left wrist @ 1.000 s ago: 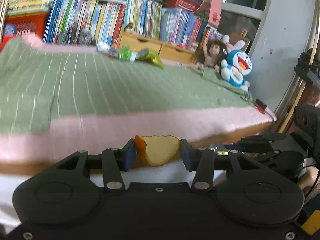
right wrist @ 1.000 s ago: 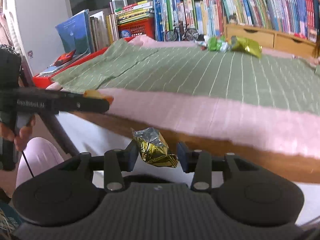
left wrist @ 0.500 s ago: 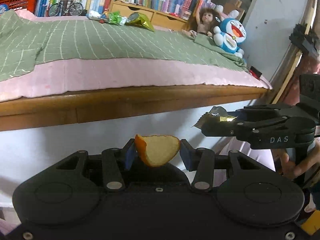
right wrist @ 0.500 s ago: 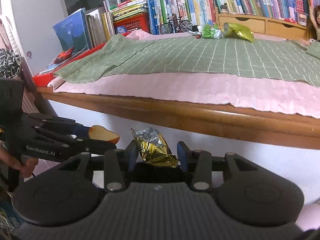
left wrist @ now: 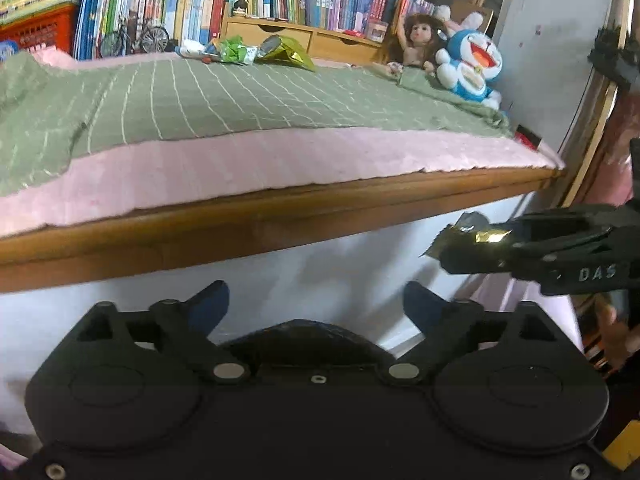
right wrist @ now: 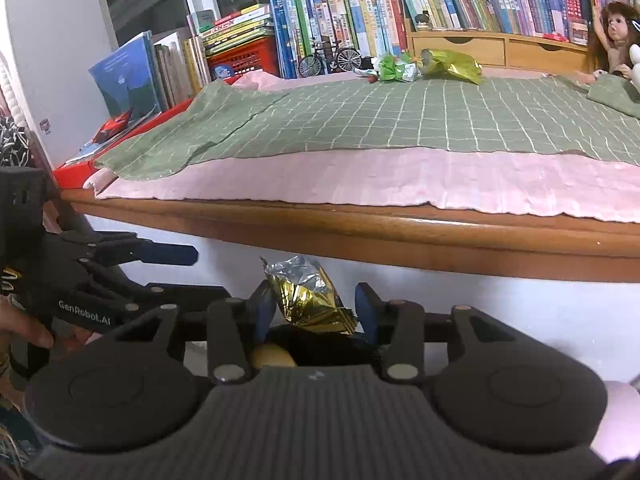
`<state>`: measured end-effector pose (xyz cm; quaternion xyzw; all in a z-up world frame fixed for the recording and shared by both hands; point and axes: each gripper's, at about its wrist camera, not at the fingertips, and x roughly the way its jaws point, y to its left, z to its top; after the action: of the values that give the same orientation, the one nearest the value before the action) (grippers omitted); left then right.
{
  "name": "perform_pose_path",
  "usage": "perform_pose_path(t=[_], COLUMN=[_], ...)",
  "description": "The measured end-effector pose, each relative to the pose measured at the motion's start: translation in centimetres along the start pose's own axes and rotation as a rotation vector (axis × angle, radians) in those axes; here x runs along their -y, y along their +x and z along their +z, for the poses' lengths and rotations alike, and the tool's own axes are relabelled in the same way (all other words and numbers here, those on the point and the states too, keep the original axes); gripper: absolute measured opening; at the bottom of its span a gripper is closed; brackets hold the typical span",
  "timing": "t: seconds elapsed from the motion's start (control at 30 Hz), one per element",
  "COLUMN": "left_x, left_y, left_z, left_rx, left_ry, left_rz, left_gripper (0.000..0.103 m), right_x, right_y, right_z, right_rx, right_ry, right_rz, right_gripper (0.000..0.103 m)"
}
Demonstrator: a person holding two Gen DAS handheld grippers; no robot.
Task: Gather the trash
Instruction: 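Open the left tool to drop the orange peel while the right tool drops the gold wrapper, then move both open tools back over the bed toward the wrapper pile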
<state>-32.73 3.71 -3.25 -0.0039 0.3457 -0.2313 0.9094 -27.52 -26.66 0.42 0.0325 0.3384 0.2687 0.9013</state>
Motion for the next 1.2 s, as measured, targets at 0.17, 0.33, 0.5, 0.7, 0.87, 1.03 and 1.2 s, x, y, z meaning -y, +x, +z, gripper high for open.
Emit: perform_pose_path(t=[0.17,0.33,0.5,0.7,0.87,1.03,1.2], left_x=[0.3,-0.4,-0.9,-1.5,-1.9,-2.3,-2.8], left_y=[0.3,0.5,0.4,0.2,0.1,-0.2,-0.3], left_z=[-0.1,-0.4,-0.5,-0.7,-0.8,-0.7,-0.7], left_rx=[-0.025,-0.039,-0.038,-0.035,-0.031,-0.013,-0.013], left_ry=[0.032,-0.004,-0.011,-0.051,-0.058,-0.074,-0.085], left_rz=[0.034,0.029,0.045,0.031,0.042,0.053,0.047], left_gripper=[0.103,0.103,0.103,0.103,0.103,0.103,0.103], right_x=[-0.1,-0.4,-0.4,-0.8,-1.8,-1.9,-1.2], right_y=[0.3,0.6,1.1,1.6,2.1,2.7,2.8], right_z=[0.0,-0.2,-0.3,-0.2,-0.4,-0.6,-0.7], right_rx=[0.004,-0.002,-0.018,-0.027,-0.043,-0.074,-0.079], right_ry=[0.006,-0.007,-0.009,-0.038,-0.079,-0.062,-0.006], right_rz=[0.007,0.005,0.008,-0.01,-0.005,-0.002,0.0], right_gripper=[0.056,0.056,0.056,0.08,0.103,0.103,0.103])
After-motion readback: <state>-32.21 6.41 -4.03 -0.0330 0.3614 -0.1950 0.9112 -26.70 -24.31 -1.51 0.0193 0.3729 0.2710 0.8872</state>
